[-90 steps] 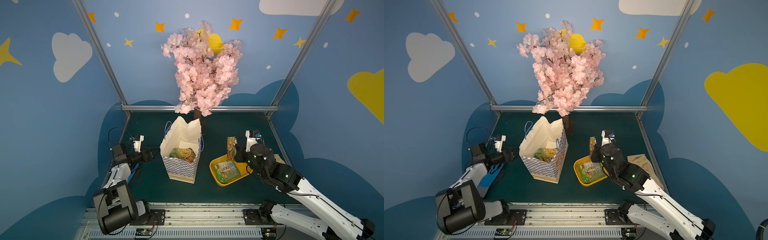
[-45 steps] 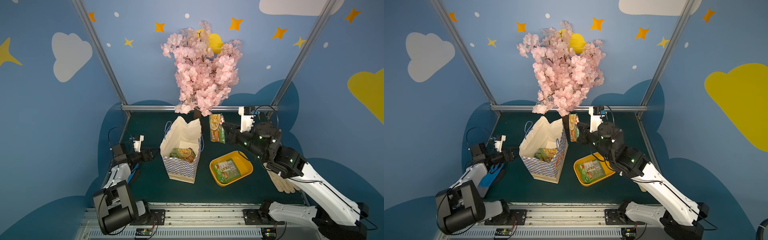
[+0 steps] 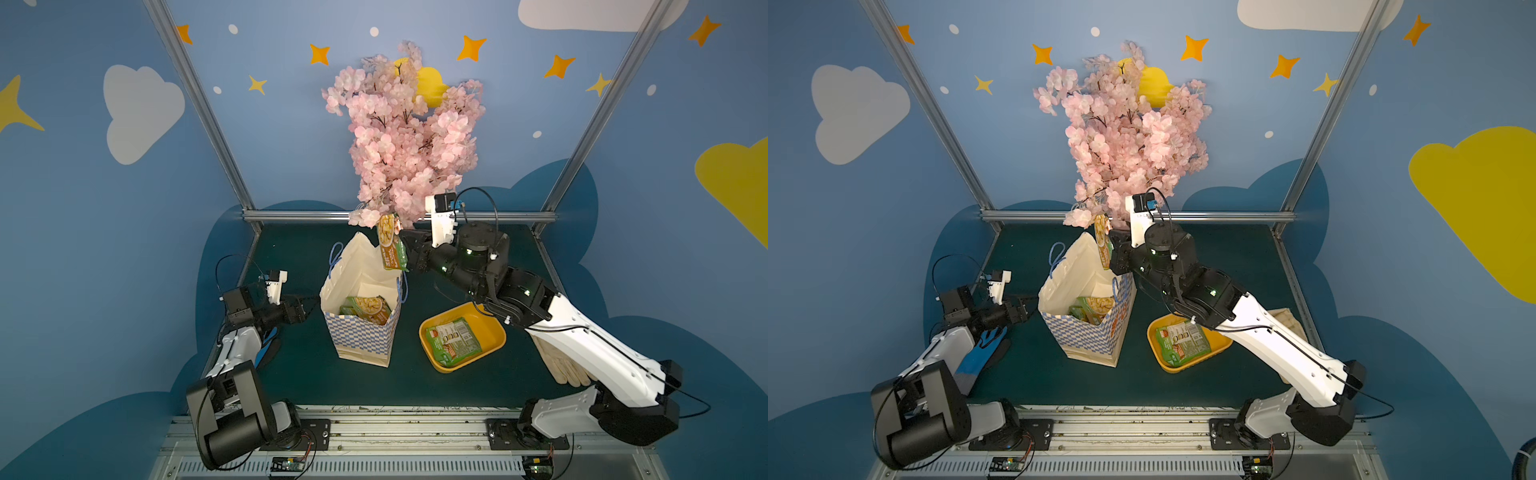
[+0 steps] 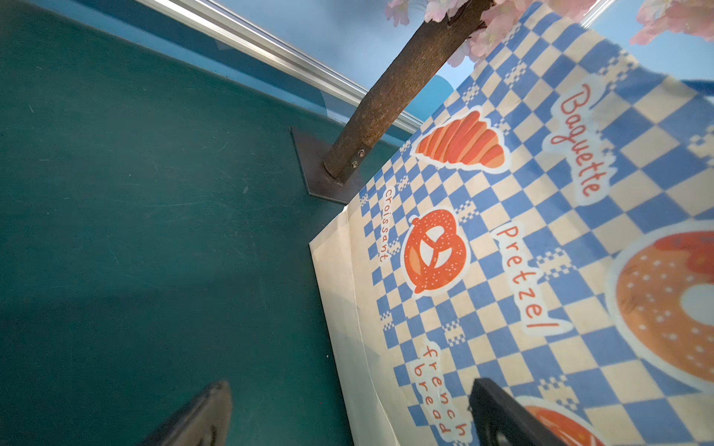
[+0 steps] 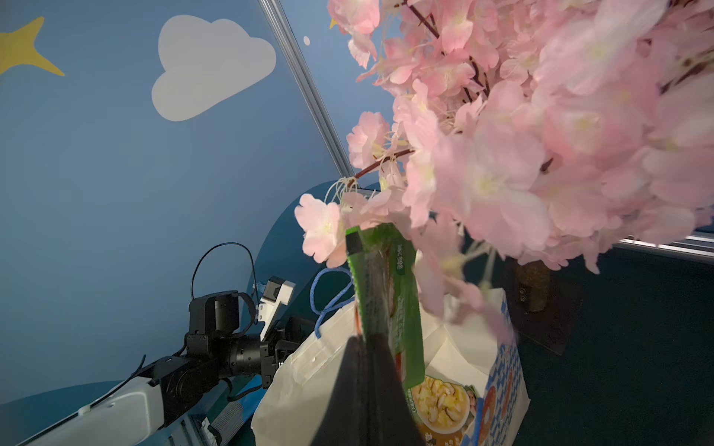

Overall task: Place the condiment packets inside the bag
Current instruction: Place the condiment packet in the paper bag, then adjust the condiment packet in the storage box.

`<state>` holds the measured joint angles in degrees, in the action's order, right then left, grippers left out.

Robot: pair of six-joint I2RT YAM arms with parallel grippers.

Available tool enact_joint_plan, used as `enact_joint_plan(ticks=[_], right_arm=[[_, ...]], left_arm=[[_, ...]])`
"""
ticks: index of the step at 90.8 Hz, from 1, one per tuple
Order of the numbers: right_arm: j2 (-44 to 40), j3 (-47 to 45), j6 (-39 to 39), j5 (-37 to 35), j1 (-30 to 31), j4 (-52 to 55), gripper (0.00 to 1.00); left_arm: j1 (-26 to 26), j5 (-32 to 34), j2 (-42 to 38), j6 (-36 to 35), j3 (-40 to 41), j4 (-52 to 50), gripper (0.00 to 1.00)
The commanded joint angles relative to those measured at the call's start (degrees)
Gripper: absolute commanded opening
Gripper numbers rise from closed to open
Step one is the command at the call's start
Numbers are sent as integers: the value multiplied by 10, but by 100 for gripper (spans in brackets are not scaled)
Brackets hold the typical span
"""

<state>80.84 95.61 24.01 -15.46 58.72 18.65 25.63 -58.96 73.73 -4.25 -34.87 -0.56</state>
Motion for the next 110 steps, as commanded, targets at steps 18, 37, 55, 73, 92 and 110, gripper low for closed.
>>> enact_joint_plan(ticks=[18,37,55,73,92,110], right_arm=[[46,45,-13,4,18,-13,3],[31,45,-42,-19,23,5,35],[-14,24,-68,-46,30,41,40],[-120,-89,-66,-121,32,89,51],[-213,-228,-23,-195,10,176,73],[-252,-364,48,-155,-55,196,88]], left_arm=[[3,-17,-8,1,8,6,100],[3,-16,-7,1,8,6,100],[3,-16,-7,1,7,6,100],[3,-16,-9,0,8,4,100],[3,-18,-7,1,8,5,100],[3,-15,-8,2,8,5,100]])
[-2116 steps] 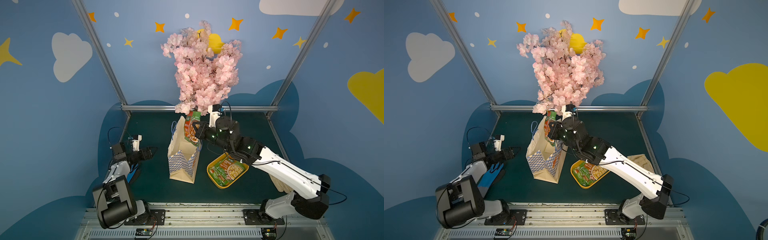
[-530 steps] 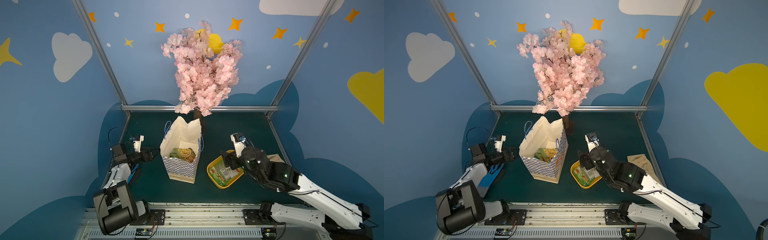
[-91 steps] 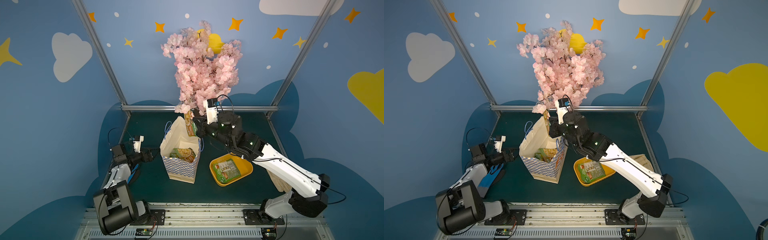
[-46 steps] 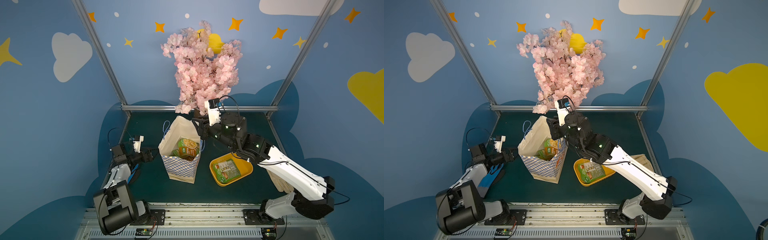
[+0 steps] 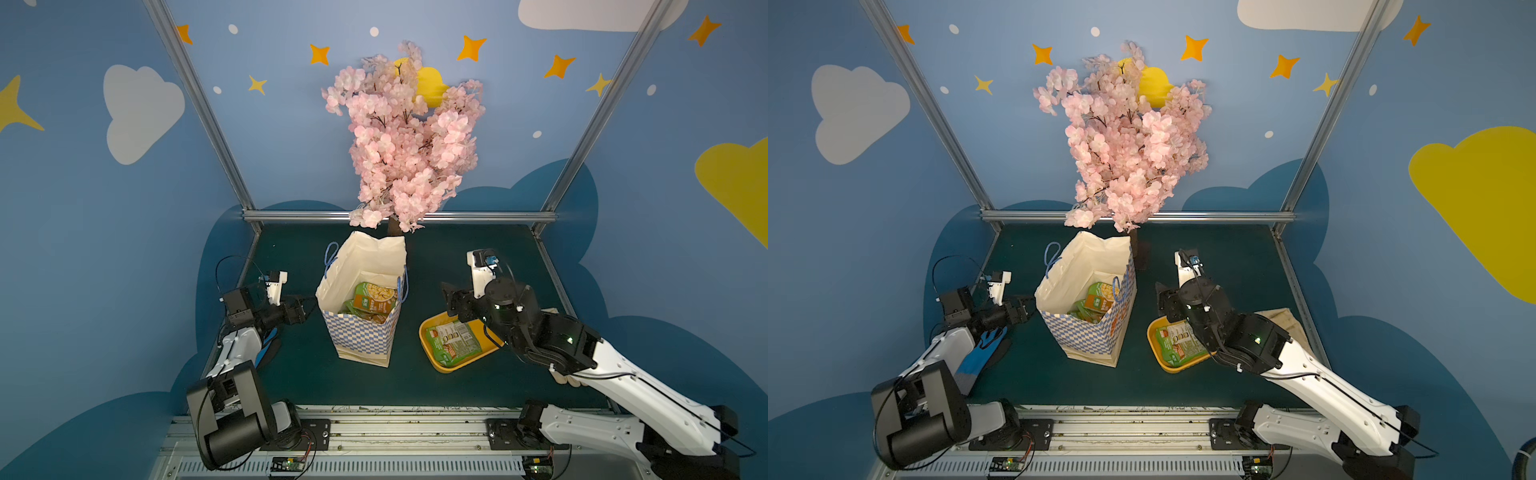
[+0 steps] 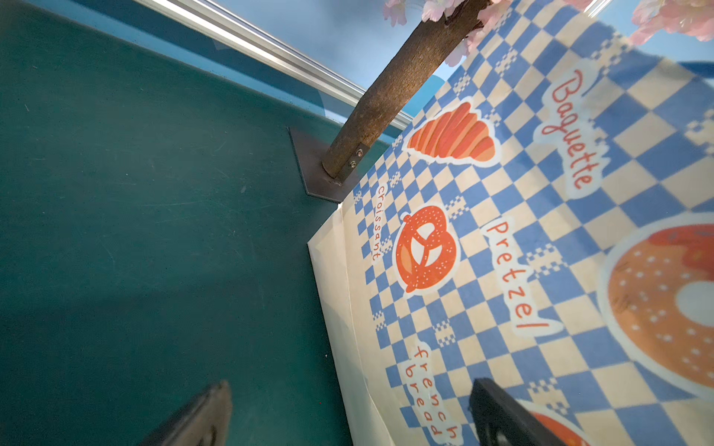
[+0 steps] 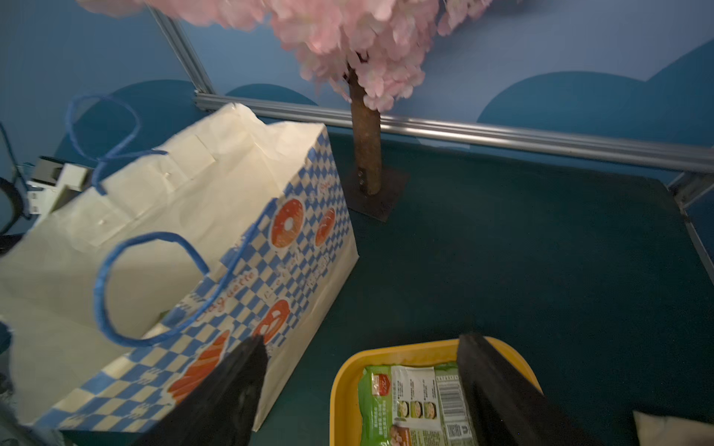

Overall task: Place the condiment packets inside the bag
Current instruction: Adjust the condiment packet in the storage box.

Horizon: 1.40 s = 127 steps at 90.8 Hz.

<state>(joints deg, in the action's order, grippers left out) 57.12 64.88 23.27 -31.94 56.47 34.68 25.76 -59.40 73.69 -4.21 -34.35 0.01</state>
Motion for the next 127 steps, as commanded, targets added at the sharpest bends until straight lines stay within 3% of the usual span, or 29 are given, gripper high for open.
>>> enact_joint_plan(ticks=[1,26,55,83,107,127], right_arm=[[-16,-68,57,15,-38,34,88],[35,-205,107,91,-81,-48,92],[207,-192,96,144,-83,-110,96],[295,-188,105,183,-97,-183,96],[365,-168,108,123,-118,-132,95],[329,-173,100,65,-151,-86,93]], left_arm=[[2,-11,-7,1,2,-1,100],[1,-11,-1,0,2,0,100],[-6,-21,15,-8,-5,-5,100],[-4,-67,32,11,0,30,100],[-3,-56,30,-18,-1,8,100],[-3,-57,38,-20,-3,10,100]])
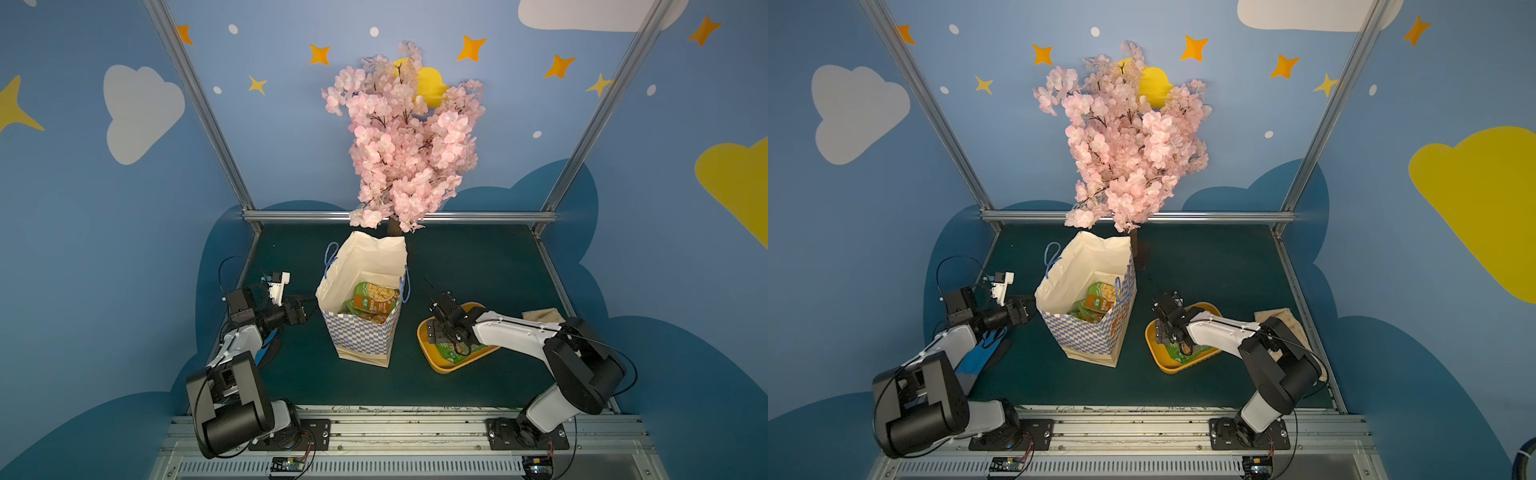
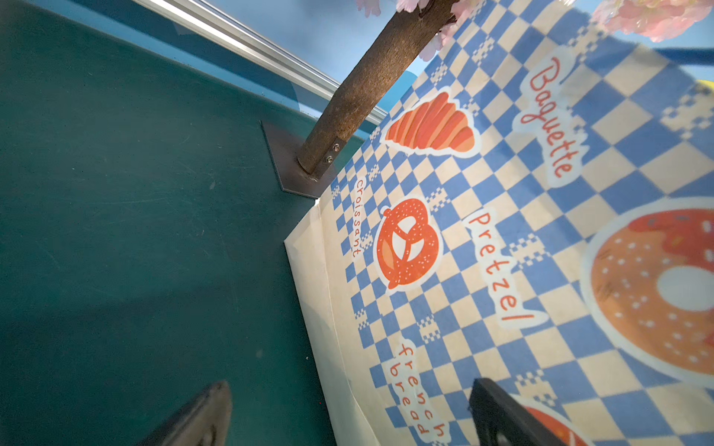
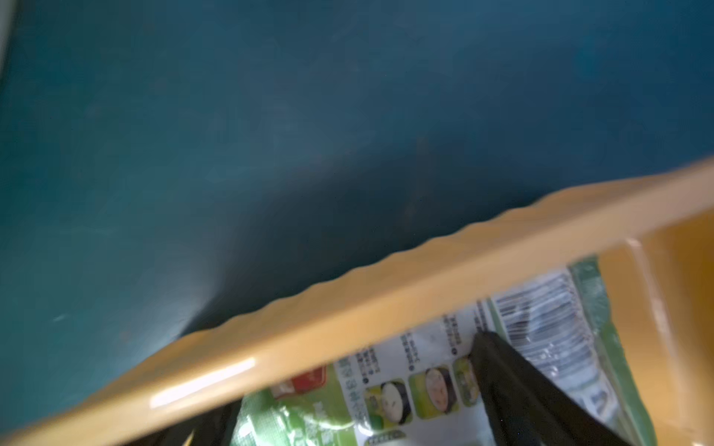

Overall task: Place the condiment packets inside the bag
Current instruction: Adjust the condiment packet in the storage box, then pick up the condiment packet from the storage box.

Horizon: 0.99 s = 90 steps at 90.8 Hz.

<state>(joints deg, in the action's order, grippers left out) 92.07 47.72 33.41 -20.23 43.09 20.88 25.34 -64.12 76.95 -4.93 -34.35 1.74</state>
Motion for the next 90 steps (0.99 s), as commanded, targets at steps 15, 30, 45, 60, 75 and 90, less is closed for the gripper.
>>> enact_joint_plan(ticks=[15,30,45,60,75,90], right_arm=[[-52,4,-11,-93,-41,90,89],[-92,25,-18,-103,-28,119,88],[-97,33,-15,-77,8,115,91],[-63,30,-35,-37,40,89,93],[-12,44,-53,-29,57,88,92],[23,47,-54,-52,62,85,90]], left_arm=[[1,-13,19,-13,-6,-5,100],[1,-16,29,-14,-8,-5,100],[0,-16,23,-16,-6,-3,100],[0,-15,30,-15,-8,-2,100],[0,-13,35,-15,-10,-4,100],[0,-14,30,-16,-9,-5,100]])
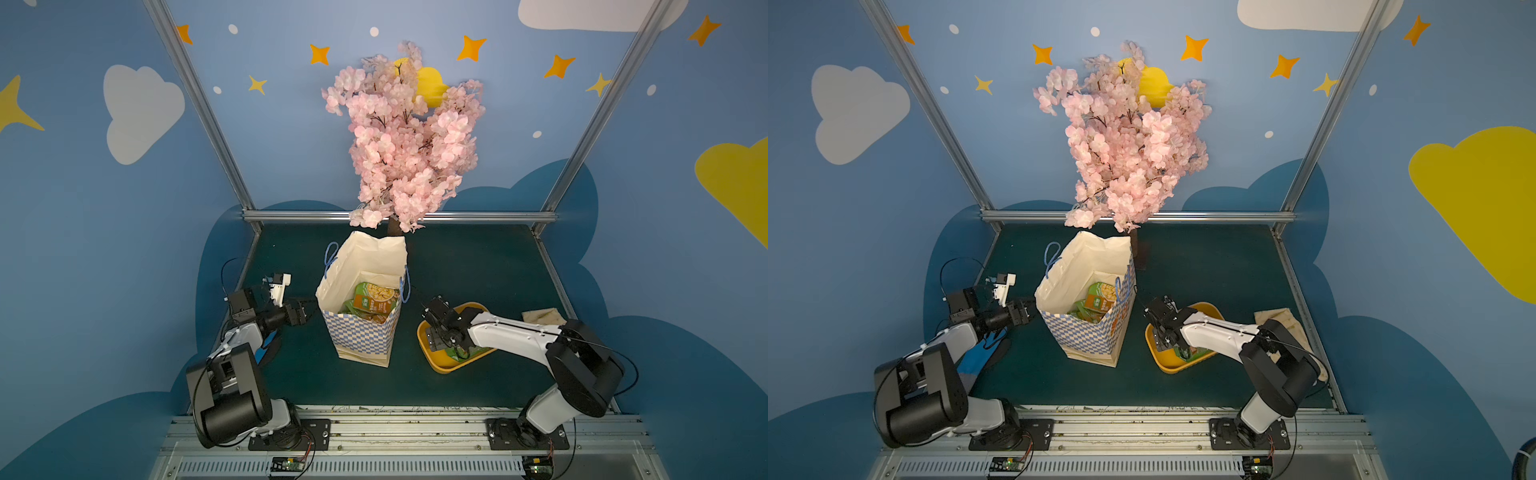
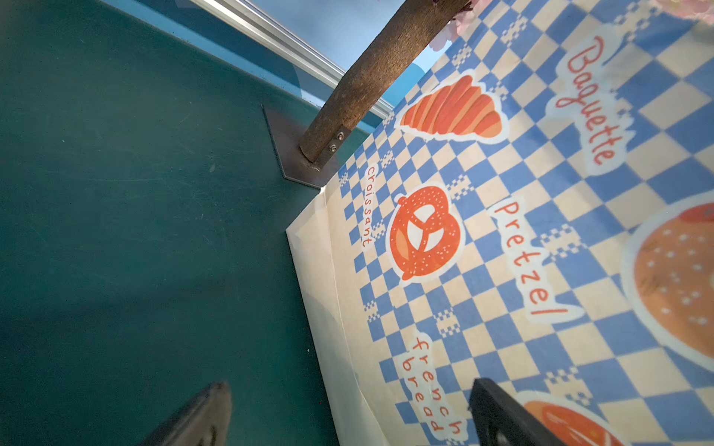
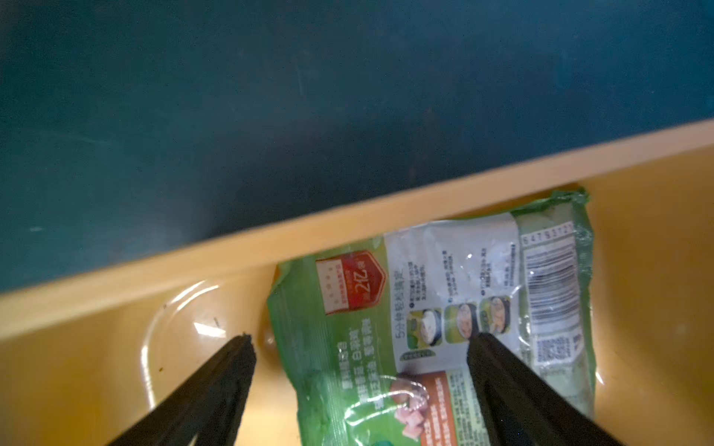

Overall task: Place the condiment packets inside the bag
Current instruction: Pick up the condiment packet from the storage box.

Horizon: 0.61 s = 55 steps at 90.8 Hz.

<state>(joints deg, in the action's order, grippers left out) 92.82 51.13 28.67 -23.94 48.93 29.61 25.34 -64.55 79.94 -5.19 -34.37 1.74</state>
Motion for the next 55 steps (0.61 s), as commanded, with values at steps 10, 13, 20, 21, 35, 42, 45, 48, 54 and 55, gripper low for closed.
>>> enact_joint_plan(ticks=[10,13,20,21,35,42,45,48,54,55], right_arm=[[36,21,-8,-60,6,15,88],[45,25,-8,-74,7,23,86],[66,33,-3,-106,8,44,84],[68,33,-1,-109,9,47,84],[72,32,25,-152,9,72,79],[55,28,38,-171,9,78,75],[48,29,44,-181,10,84,73],[42,30,53,-194,11,94,71],[31,32,71,-217,12,112,67],[29,33,74,-221,12,114,67]], left_arm=[[0,-9,1,-12,-9,-5,100],[0,-9,1,-12,-10,-6,100],[0,-8,1,-13,-10,-6,100],[0,-8,0,-12,-10,-6,100],[0,-8,-1,-12,-9,-6,100],[0,-8,-1,-11,-9,-6,100],[0,-8,-1,-11,-9,-6,100],[-1,-8,-2,-11,-9,-6,100],[-1,-8,-1,-11,-8,-6,100],[-1,-8,-1,-11,-8,-6,100]])
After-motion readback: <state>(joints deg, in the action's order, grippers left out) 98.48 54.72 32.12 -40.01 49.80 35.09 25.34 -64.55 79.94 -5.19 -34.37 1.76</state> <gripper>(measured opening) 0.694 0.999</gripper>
